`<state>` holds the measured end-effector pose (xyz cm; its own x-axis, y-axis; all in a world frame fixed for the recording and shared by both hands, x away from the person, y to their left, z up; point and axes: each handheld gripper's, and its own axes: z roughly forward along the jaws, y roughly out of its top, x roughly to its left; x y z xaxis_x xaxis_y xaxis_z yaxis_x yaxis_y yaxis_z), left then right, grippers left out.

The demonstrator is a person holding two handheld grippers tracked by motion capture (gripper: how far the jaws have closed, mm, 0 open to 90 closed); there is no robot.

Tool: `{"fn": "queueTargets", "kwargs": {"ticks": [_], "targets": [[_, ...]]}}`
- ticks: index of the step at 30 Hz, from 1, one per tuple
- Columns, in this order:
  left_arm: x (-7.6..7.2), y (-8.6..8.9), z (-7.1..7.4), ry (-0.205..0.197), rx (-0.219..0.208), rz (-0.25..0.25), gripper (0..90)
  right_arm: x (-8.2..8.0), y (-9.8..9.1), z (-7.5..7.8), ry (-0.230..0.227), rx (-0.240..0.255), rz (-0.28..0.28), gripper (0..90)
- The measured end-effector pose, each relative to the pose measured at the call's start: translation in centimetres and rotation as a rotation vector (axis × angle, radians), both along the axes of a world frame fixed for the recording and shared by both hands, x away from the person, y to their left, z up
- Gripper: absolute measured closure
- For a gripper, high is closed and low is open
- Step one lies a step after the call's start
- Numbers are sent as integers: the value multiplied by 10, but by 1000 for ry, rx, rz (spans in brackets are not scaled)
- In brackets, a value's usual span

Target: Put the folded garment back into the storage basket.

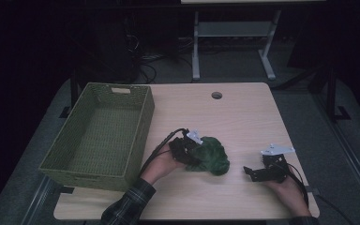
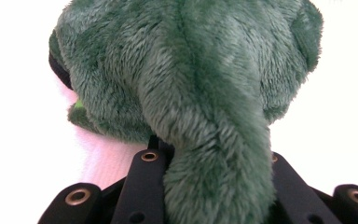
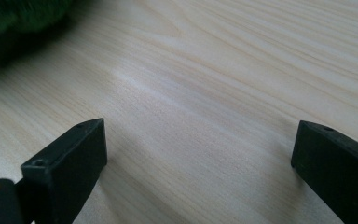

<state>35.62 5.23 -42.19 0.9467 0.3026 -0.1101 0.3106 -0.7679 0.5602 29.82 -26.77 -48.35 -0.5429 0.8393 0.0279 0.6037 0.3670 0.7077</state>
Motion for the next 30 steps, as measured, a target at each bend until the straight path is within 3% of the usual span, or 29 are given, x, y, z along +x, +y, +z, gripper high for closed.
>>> {"fn": "queueTargets", "kwargs": {"ticks": [9,16,25,30], "targets": [[-3,8,36,-22,-23,15,741,0,0,0,0,0,0,30],[-2,25,65,-24,-30,37,739,0,0,0,0,0,0,30],[1,51,87,-40,-61,68,737,0,0,0,0,0,0,30],[3,68,99,-62,-56,91,736,0,0,0,0,0,-1,29]]}}
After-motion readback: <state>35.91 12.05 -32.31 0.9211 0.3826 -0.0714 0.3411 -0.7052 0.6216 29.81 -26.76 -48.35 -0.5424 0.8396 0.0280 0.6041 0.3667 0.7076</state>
